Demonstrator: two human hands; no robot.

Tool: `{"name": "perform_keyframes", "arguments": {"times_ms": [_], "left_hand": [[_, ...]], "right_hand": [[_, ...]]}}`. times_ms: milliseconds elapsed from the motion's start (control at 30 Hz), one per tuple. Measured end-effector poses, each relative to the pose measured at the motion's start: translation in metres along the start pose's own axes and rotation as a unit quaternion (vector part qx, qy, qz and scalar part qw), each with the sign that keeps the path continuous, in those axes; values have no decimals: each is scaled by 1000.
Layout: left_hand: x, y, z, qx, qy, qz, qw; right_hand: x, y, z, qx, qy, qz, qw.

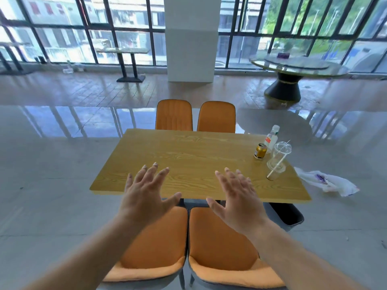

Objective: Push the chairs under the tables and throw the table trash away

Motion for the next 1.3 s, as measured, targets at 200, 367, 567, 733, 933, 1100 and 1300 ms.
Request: {"name": "perform_keyframes", "arguments": {"times_ms": [200, 367, 567, 733, 933, 1100, 1300], "left_hand": [[-84, -30, 34, 36, -68, 11, 997], [-144, -54, 52, 62, -117, 20, 991], [-171, -99, 68, 108, -136, 18, 985], [-161, -178, 79, 153, -143, 22, 978], [-110, -314, 101, 170, -127, 10, 977], [-57, -438, 126, 198, -106, -19, 974], [11, -557, 170, 227, -73, -38, 970]], "right_hand": [[-88, 10, 31, -14, -63, -13, 998], [-156, 18, 46, -26, -124, -31, 991], [-206, 10, 47, -21, -157, -53, 986], [-244, -45, 23, 1, -179, -56, 982], [-288, -184, -20, 35, -185, -77, 979], [-309, -314, -60, 63, -159, -115, 978], [-315, -441, -72, 111, -132, -122, 977]]}}
Point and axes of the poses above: each hand's wrist, its own z-axis towards the middle knuckle, its own x-axis out of the palm, y = z × x, the point moved 4 cm from there along z, towards the middle knuckle, and after that the axes turned 3 degrees about -z, right-handed, at the moved point
